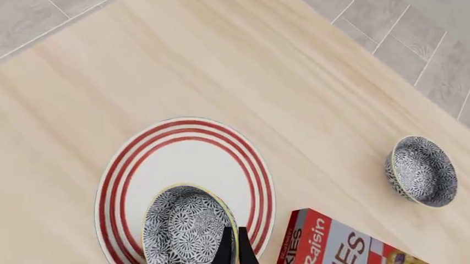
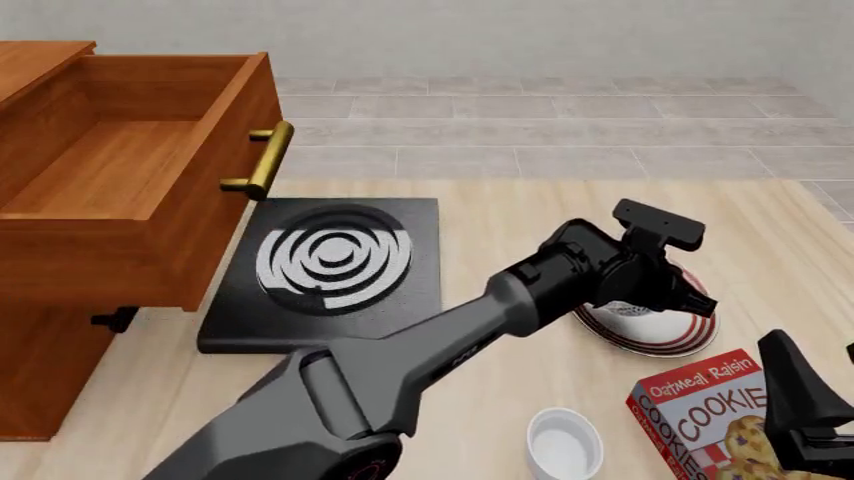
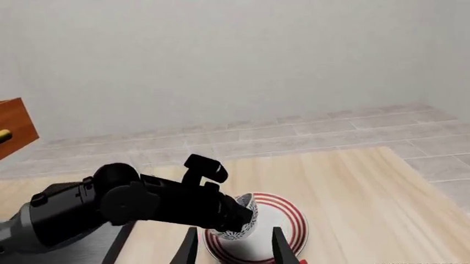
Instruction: Pick the akita bowl in the top layer of the wooden cabinet and place it on the plate.
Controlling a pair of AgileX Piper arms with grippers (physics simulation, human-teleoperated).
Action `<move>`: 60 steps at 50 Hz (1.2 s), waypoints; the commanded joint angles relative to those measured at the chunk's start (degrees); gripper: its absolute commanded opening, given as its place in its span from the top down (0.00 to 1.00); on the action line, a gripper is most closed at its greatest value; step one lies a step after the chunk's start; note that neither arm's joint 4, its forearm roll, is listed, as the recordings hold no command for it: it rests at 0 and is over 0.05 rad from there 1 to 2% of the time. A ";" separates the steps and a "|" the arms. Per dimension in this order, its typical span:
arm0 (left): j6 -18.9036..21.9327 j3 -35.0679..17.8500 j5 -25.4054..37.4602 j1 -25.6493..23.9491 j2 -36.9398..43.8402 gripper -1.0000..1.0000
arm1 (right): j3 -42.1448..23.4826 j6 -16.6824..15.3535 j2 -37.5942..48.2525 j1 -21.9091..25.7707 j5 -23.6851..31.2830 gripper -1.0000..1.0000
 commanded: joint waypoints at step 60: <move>-0.73 6.28 -4.14 -0.75 -2.68 0.00 | -0.28 0.26 0.00 -0.37 -0.10 0.00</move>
